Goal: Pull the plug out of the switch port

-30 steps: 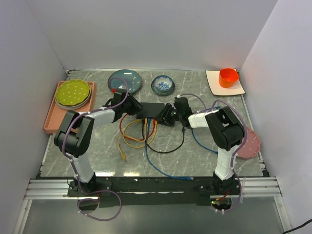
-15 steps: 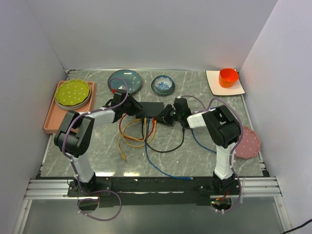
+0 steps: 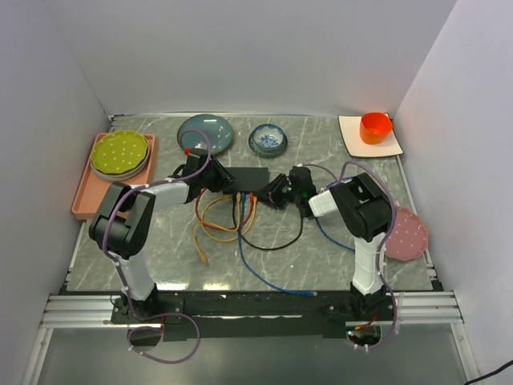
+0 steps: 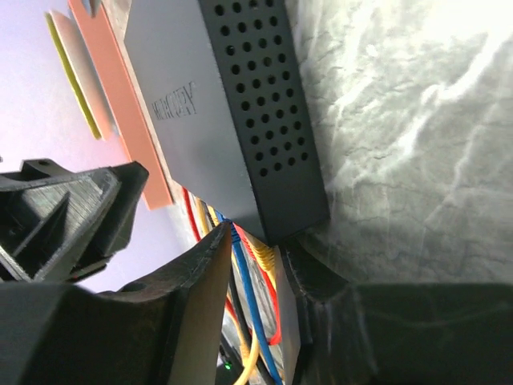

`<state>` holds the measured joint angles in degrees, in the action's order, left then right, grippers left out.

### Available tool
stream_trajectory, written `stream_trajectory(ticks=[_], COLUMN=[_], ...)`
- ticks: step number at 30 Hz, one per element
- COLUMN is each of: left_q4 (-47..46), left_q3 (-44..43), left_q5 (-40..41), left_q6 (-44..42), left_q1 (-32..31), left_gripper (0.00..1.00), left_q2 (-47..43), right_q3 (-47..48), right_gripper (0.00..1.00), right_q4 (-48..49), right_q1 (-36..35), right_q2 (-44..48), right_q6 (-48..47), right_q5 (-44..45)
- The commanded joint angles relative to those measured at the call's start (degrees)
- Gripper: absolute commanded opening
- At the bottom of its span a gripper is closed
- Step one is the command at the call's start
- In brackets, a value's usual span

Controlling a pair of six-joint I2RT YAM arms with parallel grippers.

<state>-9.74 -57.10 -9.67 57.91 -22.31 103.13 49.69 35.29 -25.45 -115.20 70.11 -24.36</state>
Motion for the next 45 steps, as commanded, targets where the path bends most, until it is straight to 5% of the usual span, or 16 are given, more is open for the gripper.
stream_trajectory(ticks=[1,19,38,45], left_q4=[-2.3,-3.01,-3.88,-11.09], left_q3=[0.41,1.29,1.9,2.96], left_q5=[-0.96,-1.14,-2.19,-10.89], left_q6=[0.01,0.27,0.8,5.02], left_q1=[-0.19,-0.63,-0.99,-1.95], left_gripper=[0.3,0.29,0.29,0.3], left_q2=[-0.65,-0.56,-0.3,2.68], right_q3=[-1.88,-2.23,-2.32,-1.53], right_gripper=[0.34,0.31,0.0,0.0], right_q4=[7.25,11.47,11.12,9.45], right_q1=[0.32,0.4,0.23,0.14], right_q2=[-0.99,-3.54,-3.98,-4.6], right_q6=[4.33,10.49,7.33,2.67], right_q5=[2.65,4.5,3.62,1.42])
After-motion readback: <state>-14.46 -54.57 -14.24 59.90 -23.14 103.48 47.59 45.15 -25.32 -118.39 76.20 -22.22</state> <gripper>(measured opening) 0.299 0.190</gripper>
